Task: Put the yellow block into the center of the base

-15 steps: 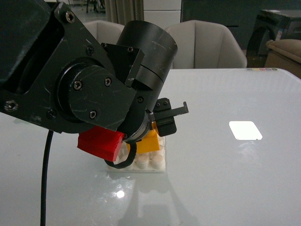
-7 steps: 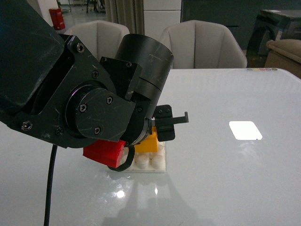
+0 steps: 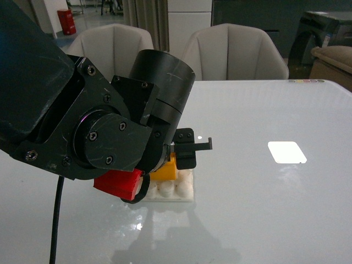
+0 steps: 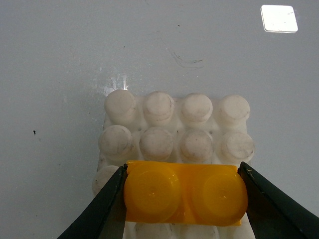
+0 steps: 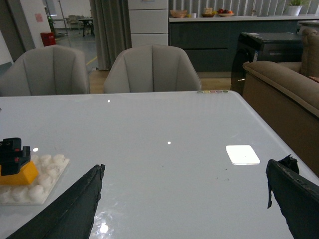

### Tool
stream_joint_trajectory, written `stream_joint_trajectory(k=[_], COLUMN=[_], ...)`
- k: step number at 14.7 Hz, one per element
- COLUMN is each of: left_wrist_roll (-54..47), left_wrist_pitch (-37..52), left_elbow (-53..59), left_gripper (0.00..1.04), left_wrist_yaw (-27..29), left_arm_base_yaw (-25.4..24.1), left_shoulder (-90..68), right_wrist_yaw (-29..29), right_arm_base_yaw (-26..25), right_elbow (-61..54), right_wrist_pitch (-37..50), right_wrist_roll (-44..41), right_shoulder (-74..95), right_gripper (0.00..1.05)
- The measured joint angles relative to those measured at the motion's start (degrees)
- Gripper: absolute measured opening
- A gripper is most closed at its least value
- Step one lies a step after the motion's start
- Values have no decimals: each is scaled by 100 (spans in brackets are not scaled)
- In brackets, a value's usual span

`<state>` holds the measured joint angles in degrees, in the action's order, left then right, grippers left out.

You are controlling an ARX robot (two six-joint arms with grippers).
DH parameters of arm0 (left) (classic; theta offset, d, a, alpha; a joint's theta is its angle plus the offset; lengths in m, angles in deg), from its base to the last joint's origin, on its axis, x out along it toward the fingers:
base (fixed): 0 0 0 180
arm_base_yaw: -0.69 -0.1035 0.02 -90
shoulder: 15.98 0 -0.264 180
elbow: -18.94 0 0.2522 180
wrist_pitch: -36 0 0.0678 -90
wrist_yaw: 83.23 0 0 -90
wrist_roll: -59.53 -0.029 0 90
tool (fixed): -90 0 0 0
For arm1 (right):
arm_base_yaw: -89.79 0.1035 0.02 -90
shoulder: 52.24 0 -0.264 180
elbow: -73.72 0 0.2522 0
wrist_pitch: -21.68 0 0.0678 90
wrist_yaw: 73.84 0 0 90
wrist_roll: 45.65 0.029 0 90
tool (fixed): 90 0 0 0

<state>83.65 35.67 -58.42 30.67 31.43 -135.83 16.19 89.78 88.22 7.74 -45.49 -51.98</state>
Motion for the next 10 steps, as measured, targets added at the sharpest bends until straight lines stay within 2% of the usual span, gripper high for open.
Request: stream_joint_trajectory(k=[10], left_wrist_roll=[101], left_wrist_pitch=[-92], left_elbow=[-44], left_gripper=[59], left_wrist_yaw=[-127], left_arm_base_yaw=[-55], left_shoulder=[-216], right_wrist_yaw=[0], right_arm_base_yaw=[0], right_elbow=[-2], right_wrist_pitch=[2], right_wrist_roll=[0], right_shoulder=[0], right_gripper=[98])
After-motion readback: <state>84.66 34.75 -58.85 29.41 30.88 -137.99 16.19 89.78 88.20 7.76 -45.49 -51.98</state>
